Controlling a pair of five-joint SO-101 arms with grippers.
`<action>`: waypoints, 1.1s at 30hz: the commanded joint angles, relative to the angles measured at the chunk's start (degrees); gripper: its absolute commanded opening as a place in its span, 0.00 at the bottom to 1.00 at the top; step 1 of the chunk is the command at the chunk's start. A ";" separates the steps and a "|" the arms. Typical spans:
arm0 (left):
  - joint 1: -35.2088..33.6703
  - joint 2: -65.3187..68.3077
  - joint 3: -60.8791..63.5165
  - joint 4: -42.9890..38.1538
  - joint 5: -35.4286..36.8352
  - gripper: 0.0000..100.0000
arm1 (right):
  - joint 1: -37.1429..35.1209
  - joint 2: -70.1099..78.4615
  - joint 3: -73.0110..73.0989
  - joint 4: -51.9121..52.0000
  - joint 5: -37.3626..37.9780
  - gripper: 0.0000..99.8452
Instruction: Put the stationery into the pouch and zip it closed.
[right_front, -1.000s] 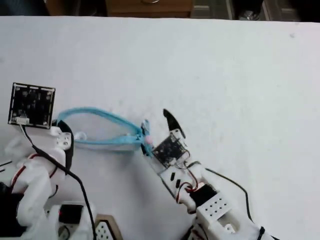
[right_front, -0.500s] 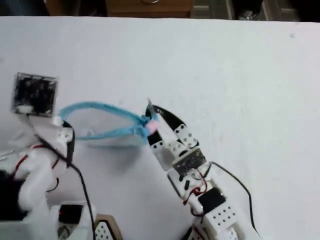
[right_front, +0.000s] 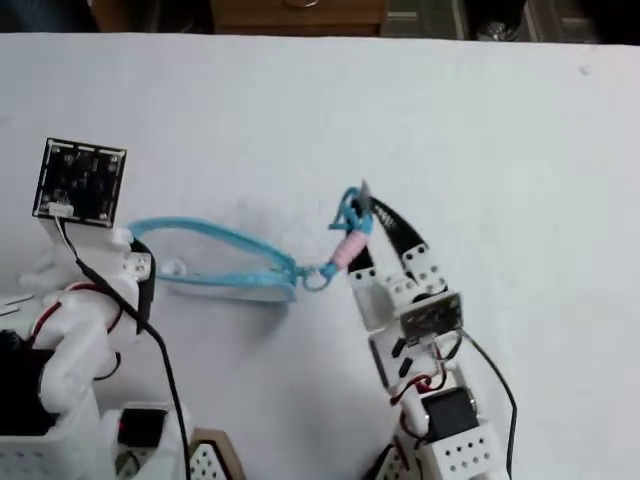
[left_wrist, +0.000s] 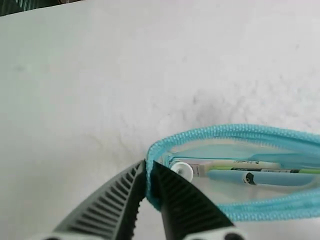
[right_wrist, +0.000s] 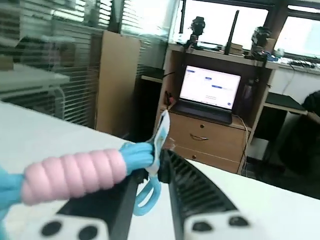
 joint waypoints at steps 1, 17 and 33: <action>-0.13 0.48 -0.79 -0.35 0.00 0.02 | 2.68 -1.01 -1.05 0.04 -3.25 0.02; 0.04 0.57 -0.88 -3.52 0.18 0.10 | 5.41 -0.92 -25.32 7.43 -13.01 0.02; -0.04 0.40 -4.84 -4.13 0.18 0.19 | 4.18 11.82 -42.73 11.56 -12.92 0.02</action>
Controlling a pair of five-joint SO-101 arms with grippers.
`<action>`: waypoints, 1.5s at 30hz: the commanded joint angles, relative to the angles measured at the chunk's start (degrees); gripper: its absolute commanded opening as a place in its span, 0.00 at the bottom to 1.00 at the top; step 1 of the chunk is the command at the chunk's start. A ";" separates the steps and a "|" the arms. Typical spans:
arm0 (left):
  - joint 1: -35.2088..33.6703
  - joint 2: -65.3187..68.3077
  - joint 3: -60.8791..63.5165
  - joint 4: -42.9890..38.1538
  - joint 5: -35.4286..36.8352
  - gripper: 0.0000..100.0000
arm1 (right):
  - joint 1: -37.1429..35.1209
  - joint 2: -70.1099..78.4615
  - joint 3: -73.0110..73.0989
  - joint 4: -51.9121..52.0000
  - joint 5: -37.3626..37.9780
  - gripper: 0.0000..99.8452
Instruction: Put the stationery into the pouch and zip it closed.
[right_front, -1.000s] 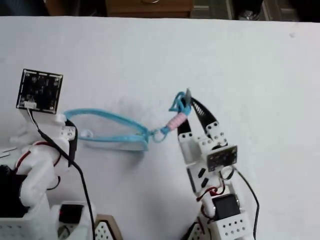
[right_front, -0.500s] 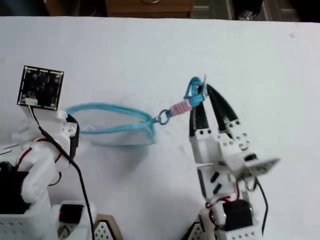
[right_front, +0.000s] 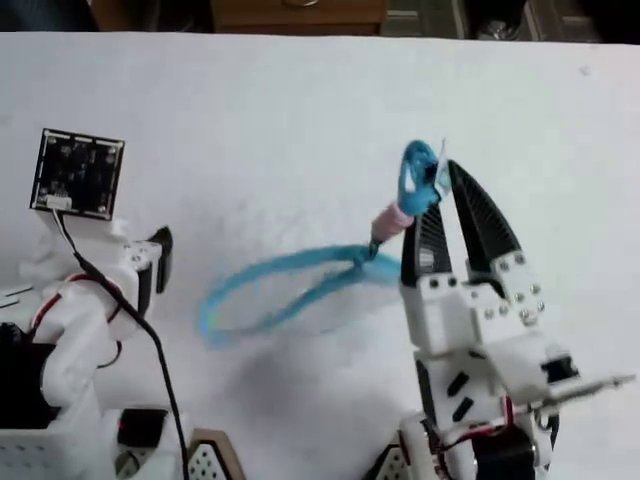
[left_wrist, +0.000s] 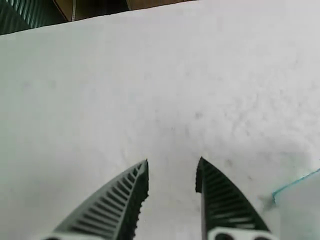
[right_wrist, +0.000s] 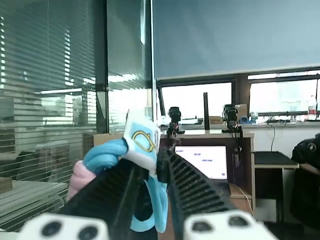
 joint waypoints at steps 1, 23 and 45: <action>-0.04 -0.22 -5.71 -0.35 0.35 0.19 | -1.27 7.87 -8.18 0.48 -0.53 0.02; 0.40 -0.57 -19.16 4.84 6.86 0.26 | -7.60 43.65 -40.18 3.30 -0.70 0.02; 4.26 -0.48 1.85 -5.80 -8.70 0.29 | -13.93 52.53 -41.14 14.81 -0.70 0.02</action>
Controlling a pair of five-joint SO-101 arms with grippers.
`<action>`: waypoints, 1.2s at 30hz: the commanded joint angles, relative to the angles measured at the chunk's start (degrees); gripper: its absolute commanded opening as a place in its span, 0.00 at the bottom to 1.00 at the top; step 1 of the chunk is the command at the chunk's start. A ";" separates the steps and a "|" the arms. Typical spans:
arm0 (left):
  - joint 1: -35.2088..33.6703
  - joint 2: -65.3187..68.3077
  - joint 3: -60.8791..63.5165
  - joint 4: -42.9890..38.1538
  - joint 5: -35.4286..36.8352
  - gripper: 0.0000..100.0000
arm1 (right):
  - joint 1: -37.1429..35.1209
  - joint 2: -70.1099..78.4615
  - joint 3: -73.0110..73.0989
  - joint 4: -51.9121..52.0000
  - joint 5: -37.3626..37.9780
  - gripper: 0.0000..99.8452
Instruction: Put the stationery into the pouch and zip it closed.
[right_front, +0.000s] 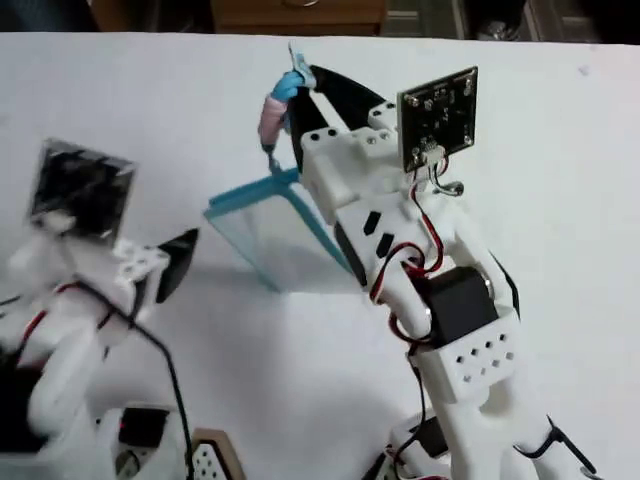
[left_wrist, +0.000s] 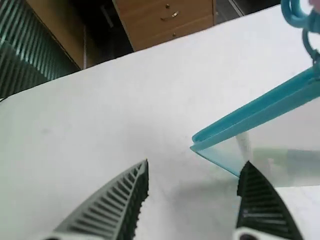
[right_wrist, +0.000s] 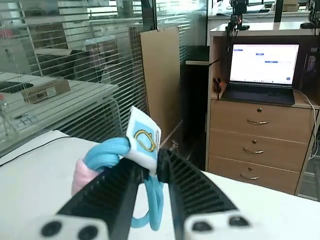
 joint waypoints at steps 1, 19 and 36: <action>3.38 0.22 5.45 -4.22 -0.26 0.29 | -0.04 -0.31 -0.62 0.48 -0.53 0.02; 13.32 0.57 23.56 -32.35 4.48 0.30 | -0.04 -8.13 1.49 0.22 -0.62 0.02; 24.22 0.22 27.96 -30.42 15.74 0.29 | 4.53 -7.52 1.58 -2.33 -8.18 0.02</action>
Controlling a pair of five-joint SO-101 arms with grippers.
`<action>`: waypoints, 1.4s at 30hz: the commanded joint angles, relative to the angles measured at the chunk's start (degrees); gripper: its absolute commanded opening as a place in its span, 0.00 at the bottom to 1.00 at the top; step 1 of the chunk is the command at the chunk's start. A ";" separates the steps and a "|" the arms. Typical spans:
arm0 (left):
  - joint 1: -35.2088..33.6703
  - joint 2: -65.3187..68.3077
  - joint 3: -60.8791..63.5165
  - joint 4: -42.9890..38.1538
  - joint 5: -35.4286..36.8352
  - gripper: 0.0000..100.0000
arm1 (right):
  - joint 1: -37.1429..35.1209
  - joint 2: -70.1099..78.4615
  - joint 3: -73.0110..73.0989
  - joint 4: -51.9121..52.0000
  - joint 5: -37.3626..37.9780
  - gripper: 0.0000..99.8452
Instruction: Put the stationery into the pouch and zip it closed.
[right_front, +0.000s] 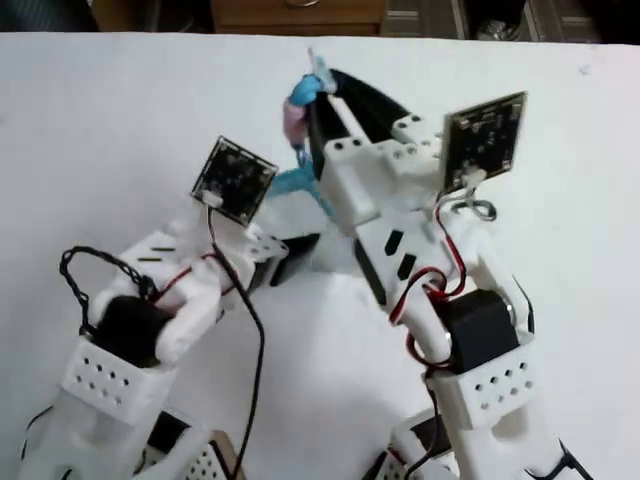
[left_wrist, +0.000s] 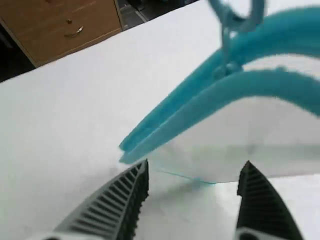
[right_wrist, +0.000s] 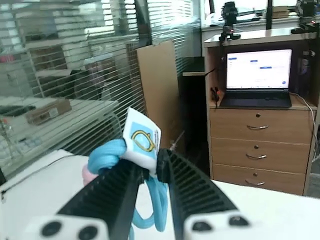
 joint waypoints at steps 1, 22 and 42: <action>0.84 -0.57 -3.87 2.99 4.48 0.29 | 2.68 -1.36 -0.53 -3.12 -2.64 0.02; 1.45 -0.57 -4.40 2.99 7.56 0.29 | 2.33 -0.31 5.01 -3.91 -2.64 0.02; -7.96 -0.22 -2.81 -1.41 -8.62 0.30 | -2.24 -6.99 4.92 -2.42 -2.11 0.02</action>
